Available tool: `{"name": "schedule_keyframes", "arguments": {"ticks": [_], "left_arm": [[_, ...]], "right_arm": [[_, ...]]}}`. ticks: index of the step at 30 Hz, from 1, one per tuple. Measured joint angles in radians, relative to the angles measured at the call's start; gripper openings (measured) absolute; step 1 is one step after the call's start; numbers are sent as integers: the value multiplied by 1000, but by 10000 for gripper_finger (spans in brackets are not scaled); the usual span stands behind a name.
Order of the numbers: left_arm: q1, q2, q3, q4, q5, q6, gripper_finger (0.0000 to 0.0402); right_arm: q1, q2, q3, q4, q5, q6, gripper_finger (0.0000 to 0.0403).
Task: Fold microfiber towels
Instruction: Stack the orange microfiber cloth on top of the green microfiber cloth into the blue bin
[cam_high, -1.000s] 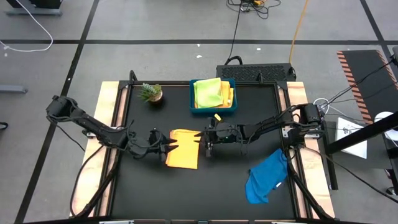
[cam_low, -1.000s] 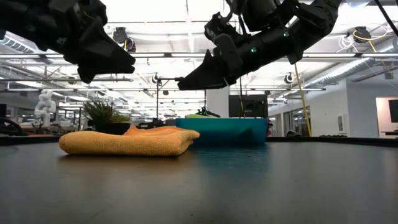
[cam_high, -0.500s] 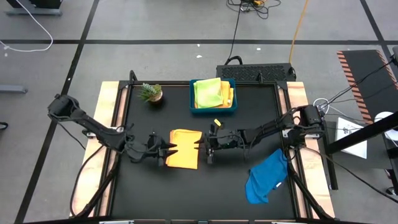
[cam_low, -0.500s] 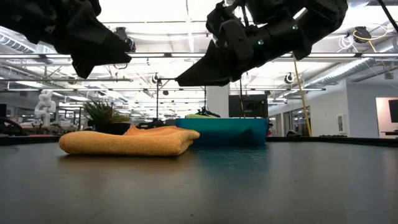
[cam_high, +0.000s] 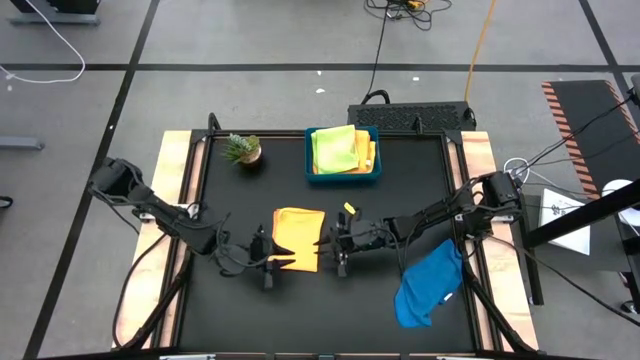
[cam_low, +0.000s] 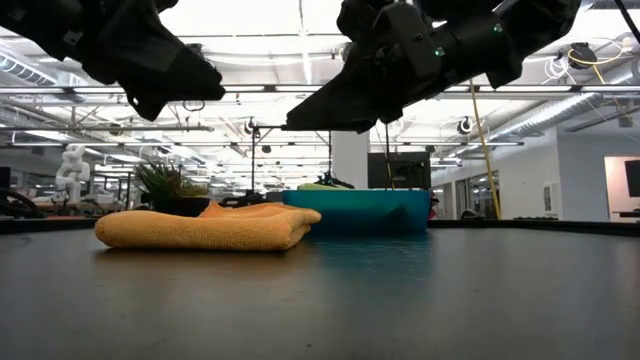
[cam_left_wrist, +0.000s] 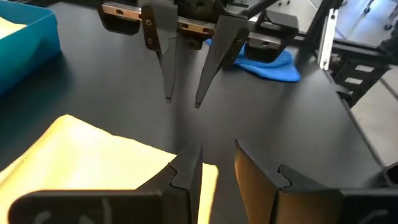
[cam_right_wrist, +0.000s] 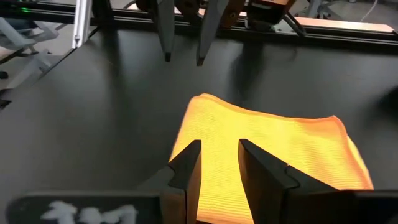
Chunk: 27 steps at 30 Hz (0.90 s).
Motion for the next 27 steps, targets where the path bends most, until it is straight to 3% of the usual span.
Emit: {"name": "schedule_keyframes", "arguments": {"ticks": [10, 27], "left_arm": [[-1, 4, 0, 19, 47, -7, 93], [-45, 61, 0, 84, 20, -14, 93]], "right_arm": [[19, 0, 0, 4, 0, 37, 95], [96, 0, 0, 53, 2, 26, 95]]}}
